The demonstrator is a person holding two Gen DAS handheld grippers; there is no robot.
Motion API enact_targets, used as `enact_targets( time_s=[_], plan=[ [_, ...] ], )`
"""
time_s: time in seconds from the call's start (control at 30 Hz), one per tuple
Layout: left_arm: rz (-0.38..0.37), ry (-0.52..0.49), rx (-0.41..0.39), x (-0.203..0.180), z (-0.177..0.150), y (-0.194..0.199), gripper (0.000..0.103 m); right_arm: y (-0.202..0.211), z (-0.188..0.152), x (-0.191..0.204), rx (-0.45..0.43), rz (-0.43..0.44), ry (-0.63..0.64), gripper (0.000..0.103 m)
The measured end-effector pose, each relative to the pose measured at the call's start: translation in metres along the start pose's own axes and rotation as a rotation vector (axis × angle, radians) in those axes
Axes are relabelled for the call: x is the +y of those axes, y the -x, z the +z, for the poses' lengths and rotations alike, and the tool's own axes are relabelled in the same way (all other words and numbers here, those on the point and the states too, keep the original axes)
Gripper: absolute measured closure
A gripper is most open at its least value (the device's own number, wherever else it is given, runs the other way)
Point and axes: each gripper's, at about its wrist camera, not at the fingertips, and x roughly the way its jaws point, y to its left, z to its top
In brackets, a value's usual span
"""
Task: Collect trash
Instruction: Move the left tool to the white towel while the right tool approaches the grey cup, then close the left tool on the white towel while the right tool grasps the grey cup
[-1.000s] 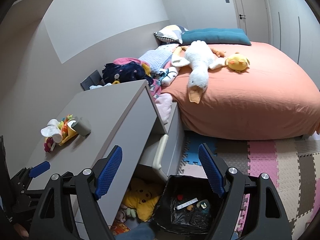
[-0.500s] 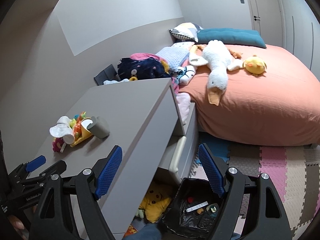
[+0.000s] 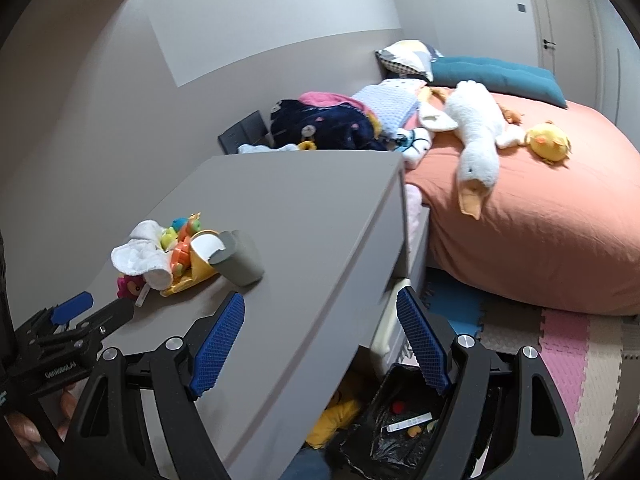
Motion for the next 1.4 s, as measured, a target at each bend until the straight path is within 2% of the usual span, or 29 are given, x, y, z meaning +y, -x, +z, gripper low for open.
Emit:
enact_targets(
  time_s=[0.47, 0.73, 0.8, 1.0, 1.07, 1.17, 1.27, 1.3, 1.33, 1.4],
  plan=[
    [0.003, 0.088, 0.008, 0.045, 0.034, -0.038, 0.007, -0.049, 0.012, 0.037, 0.051, 0.045, 0.071, 0.024],
    [0.006, 0.121, 0.024, 0.056, 0.049, -0.064, 0.007, -0.077, 0.019, 0.053, 0.066, 0.06, 0.091, 0.024],
    [0.009, 0.124, 0.031, 0.058, 0.051, -0.07, 0.009, -0.084, 0.021, 0.057, 0.065, 0.063, 0.095, 0.024],
    [-0.011, 0.151, 0.071, 0.069, 0.053, -0.09, 0.025, -0.102, 0.024, 0.067, 0.072, 0.056, 0.107, 0.024],
    [-0.017, 0.157, 0.074, 0.073, 0.053, -0.094, 0.034, -0.107, 0.025, 0.067, 0.073, 0.057, 0.103, 0.024],
    [-0.036, 0.172, 0.079, 0.078, 0.053, -0.097, 0.048, -0.114, 0.025, 0.068, 0.083, 0.058, 0.097, 0.034],
    [-0.036, 0.178, 0.074, 0.081, 0.051, -0.098, 0.054, -0.121, 0.022, 0.067, 0.106, 0.066, 0.082, 0.051],
    [-0.037, 0.179, 0.071, 0.081, 0.051, -0.097, 0.056, -0.123, 0.021, 0.066, 0.113, 0.071, 0.076, 0.062],
    [-0.036, 0.18, 0.066, 0.081, 0.051, -0.096, 0.058, -0.125, 0.021, 0.066, 0.12, 0.077, 0.07, 0.067],
    [-0.026, 0.183, 0.052, 0.082, 0.051, -0.093, 0.06, -0.124, 0.019, 0.064, 0.113, 0.079, 0.061, 0.069]
  ],
)
